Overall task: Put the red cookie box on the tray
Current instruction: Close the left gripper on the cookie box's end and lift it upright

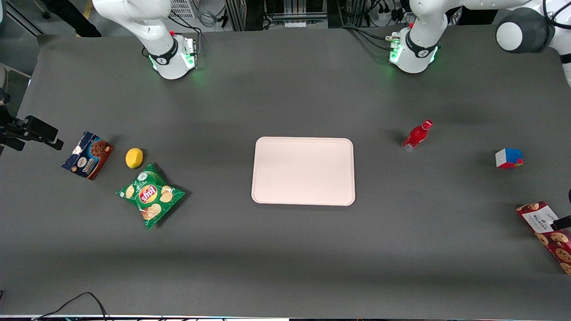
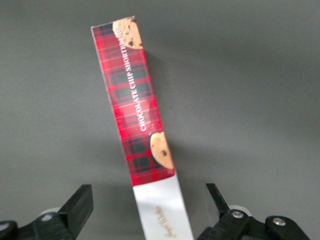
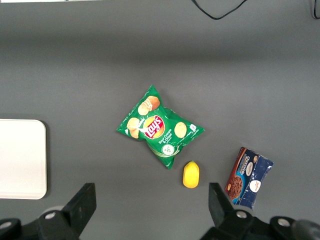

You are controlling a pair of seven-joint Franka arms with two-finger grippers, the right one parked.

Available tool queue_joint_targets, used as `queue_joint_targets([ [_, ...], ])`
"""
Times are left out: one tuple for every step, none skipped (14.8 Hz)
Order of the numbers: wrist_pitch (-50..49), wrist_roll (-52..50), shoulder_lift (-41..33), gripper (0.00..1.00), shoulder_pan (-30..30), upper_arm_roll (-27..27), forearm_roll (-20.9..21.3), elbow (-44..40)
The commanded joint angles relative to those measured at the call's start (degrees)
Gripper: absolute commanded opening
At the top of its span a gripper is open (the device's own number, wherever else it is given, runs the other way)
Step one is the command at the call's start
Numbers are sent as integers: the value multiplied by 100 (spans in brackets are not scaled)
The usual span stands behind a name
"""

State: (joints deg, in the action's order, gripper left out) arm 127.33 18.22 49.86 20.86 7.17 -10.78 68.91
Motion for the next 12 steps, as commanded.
queue_joint_targets([
  [221, 32, 305, 100, -20, 65, -249, -308],
  [257, 50, 323, 100, -11, 65, -249, -264],
  [266, 67, 349, 100, -3, 65, -249, -272],
  [362, 85, 410, 100, 15, 65, -258, -290],
  [441, 85, 419, 100, 32, 65, -258, -273],
  [494, 102, 489, 100, 41, 65, -258, -281],
  [565, 103, 533, 100, 41, 65, -258, -290],
  [626, 94, 551, 100, 41, 65, -258, -290],
  [679, 94, 586, 100, 41, 65, -258, -290],
  [740, 94, 595, 100, 41, 65, -258, -273],
  [741, 94, 613, 100, 33, 65, -258, -281],
  [750, 85, 630, 100, 33, 56, -258, -290],
])
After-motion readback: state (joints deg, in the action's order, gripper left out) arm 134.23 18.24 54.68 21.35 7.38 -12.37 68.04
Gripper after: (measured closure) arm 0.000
